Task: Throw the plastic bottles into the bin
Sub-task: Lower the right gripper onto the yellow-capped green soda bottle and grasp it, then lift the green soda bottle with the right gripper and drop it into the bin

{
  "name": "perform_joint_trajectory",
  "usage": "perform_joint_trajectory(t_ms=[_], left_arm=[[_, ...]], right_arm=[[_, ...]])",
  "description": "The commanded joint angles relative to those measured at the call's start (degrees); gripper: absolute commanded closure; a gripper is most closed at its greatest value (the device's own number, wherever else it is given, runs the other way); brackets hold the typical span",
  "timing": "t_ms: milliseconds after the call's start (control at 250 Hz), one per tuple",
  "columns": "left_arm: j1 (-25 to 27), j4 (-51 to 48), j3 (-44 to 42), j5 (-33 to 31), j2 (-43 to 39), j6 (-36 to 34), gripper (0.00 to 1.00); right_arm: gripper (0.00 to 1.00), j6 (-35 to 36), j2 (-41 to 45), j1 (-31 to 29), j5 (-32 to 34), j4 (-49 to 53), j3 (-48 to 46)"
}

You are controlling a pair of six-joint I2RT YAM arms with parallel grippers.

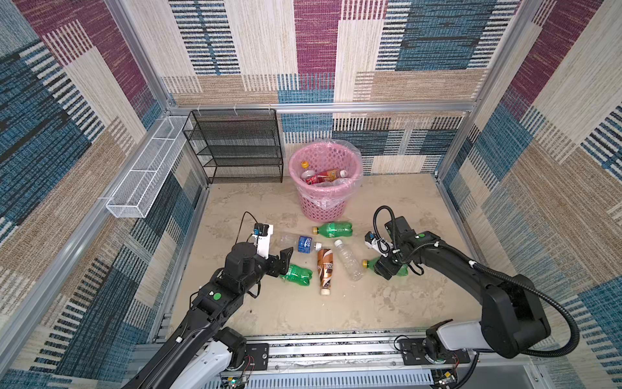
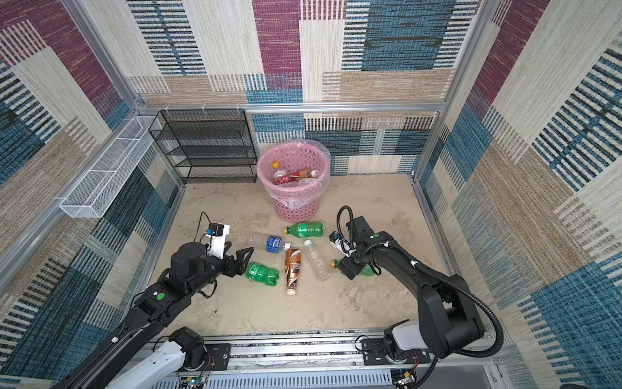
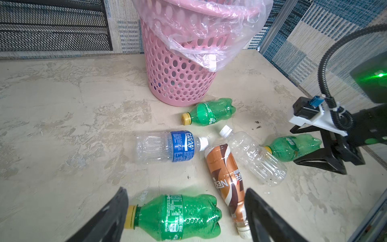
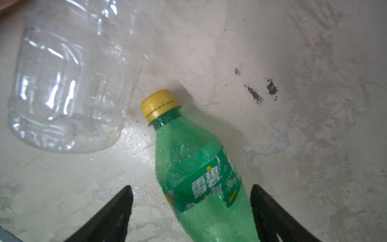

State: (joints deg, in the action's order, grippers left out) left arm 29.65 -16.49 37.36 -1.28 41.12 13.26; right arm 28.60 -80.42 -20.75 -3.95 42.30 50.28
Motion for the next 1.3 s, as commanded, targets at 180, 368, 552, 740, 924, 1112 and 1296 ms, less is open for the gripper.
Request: perform_joint_trajectory(t_ms=[180, 368, 552, 740, 924, 1112, 1296], left_arm=[[-0.12, 1.75, -0.23, 0.54, 0.10, -1.32, 0.13], [-0.12, 1.85, -0.25, 0.59, 0.24, -1.30, 0.13], [-0.23, 1.78, -0.19, 0.62, 0.27, -1.35, 0.13], [-0.29, 1.62, -0.19, 0.52, 0.01, -1.47, 0.13], [-0.30, 1.38, -0.17, 0.44, -0.08, -1.57, 0.13], [-0.38, 1.42, -0.10, 0.45, 0.14, -1.65, 0.13], [-0.38, 1.37, -0.09, 0.32, 0.34, -1.74, 0.13]], right_arm=[[0.19, -2.85, -1.46, -0.07, 4.18, -2.35, -1.74], [0.29, -3.76, -1.62, -0.05, 6.45, -3.18, -1.83], [0.31, -5.97, -3.28, -0.03, 7.58, -2.94, -0.01], [0.34, -13.04, -9.46, 0.10, 8.55, -0.68, 5.27], [0.36, -22.69, -17.95, 0.17, 8.93, 3.90, 11.31], [0.36, -33.02, -22.75, 0.20, 9.00, 7.60, 16.87], [0.39, -40.32, -19.36, 0.20, 8.98, 4.98, 16.80]])
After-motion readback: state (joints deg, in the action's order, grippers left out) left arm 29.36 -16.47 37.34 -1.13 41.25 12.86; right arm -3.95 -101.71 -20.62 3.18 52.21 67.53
